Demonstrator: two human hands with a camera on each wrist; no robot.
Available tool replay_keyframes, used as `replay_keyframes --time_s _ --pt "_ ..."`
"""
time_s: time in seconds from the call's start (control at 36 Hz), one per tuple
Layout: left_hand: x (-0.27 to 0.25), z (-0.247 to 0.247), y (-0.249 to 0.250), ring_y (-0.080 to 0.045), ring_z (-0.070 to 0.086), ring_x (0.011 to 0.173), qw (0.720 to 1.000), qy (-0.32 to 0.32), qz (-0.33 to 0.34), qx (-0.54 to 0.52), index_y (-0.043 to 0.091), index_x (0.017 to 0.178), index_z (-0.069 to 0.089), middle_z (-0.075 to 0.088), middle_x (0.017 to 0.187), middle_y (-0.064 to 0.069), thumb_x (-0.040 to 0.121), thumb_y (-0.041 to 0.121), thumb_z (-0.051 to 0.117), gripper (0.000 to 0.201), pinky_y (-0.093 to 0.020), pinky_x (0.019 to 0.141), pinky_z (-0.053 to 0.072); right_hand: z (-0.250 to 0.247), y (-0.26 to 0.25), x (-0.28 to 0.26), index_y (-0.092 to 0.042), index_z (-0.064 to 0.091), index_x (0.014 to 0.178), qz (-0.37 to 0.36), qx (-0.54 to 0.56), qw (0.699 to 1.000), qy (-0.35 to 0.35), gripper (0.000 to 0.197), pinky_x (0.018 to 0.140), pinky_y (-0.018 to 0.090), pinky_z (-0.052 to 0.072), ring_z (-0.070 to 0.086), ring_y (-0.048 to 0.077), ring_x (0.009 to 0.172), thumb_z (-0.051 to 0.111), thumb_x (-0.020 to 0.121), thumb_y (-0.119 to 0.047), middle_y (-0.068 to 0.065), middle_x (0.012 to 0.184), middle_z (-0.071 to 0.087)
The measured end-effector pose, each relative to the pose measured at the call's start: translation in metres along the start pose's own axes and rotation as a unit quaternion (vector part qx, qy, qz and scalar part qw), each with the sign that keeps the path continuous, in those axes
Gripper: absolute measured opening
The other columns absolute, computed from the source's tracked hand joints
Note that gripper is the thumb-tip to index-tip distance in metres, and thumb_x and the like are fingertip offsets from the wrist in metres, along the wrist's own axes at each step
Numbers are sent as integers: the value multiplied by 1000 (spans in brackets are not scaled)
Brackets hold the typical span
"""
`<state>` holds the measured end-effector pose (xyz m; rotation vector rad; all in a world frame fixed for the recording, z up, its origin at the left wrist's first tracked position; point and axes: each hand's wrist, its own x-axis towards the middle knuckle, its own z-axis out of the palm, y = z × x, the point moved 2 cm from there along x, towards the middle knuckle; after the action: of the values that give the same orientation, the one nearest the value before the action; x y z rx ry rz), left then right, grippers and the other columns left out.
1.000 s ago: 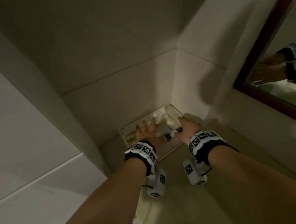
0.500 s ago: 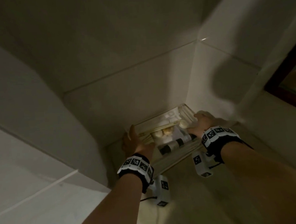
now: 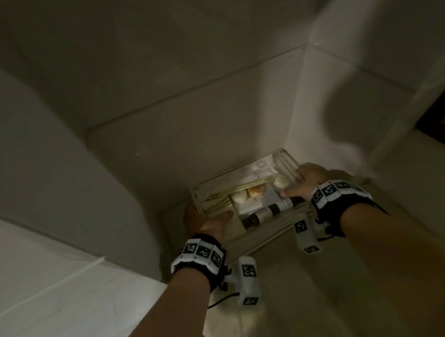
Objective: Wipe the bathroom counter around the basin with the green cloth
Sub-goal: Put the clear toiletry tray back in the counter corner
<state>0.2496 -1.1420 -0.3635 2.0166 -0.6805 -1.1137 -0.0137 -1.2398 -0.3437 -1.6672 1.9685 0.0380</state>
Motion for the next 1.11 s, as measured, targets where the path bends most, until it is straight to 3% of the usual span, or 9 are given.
replay_keyframes --time_s 0.14,0.25,0.39,0.5,0.61,0.67,0.81,0.89,1.11 --pt "0 0 0 -28 48 129 1000 -8 -13 -20 24 151 25 40 149 -5 58 31 93 115 -45 102 47 -1 -3 -6 -20 56 132 6 45 999 5 118 100 35 46 54 21 116 74 32 -80 1 132 55" --pt "0 -2 1 -28 53 123 999 -7 -22 -30 16 147 35 50 141 -7 59 24 93 106 -44 99 50 1 -3 -16 -15 51 138 35 89 995 -5 102 103 32 42 51 24 123 86 52 -57 6 138 52" --pt "-3 -2 3 -21 64 98 999 -33 -8 -28 15 127 52 65 116 -4 63 14 90 75 -33 86 55 8 10 -24 -16 62 124 61 103 993 5 119 98 35 48 57 24 114 75 22 -76 5 126 60" --pt "-16 -2 8 -24 60 110 999 -45 -6 12 22 143 37 58 130 -2 58 27 90 100 -40 93 53 9 21 -44 -3 65 111 72 134 988 34 104 74 27 46 61 24 95 82 32 -69 8 106 64" --pt "-30 -2 11 -24 58 99 997 -60 1 54 19 138 38 57 123 -4 66 26 87 88 -26 77 47 5 30 -71 -11 50 135 96 180 978 51 99 98 36 47 54 29 118 89 52 -50 9 134 54" --pt "-39 -3 12 -21 54 89 994 -77 5 72 18 137 39 56 113 -4 70 24 86 82 -24 73 44 5 36 -82 -12 44 141 109 204 972 51 99 101 35 45 52 29 123 89 58 -42 9 139 52" --pt "-56 -5 11 -24 58 114 987 -92 10 131 15 146 34 55 136 -8 66 29 88 98 -24 81 47 7 51 -123 -8 53 132 124 247 958 78 74 85 23 42 57 28 117 85 70 -31 11 128 60" --pt "-68 -6 10 -26 56 120 984 -98 23 144 16 147 32 53 138 -9 62 28 90 103 -29 90 48 15 62 -146 -9 60 122 145 273 947 90 61 80 23 44 62 27 108 84 69 -27 11 120 65" --pt "-113 12 10 -26 60 113 972 -150 62 172 19 143 33 58 131 -7 60 29 91 102 -35 93 52 15 98 -200 -7 57 122 189 318 922 117 73 89 34 52 63 29 106 91 59 -24 11 118 65"
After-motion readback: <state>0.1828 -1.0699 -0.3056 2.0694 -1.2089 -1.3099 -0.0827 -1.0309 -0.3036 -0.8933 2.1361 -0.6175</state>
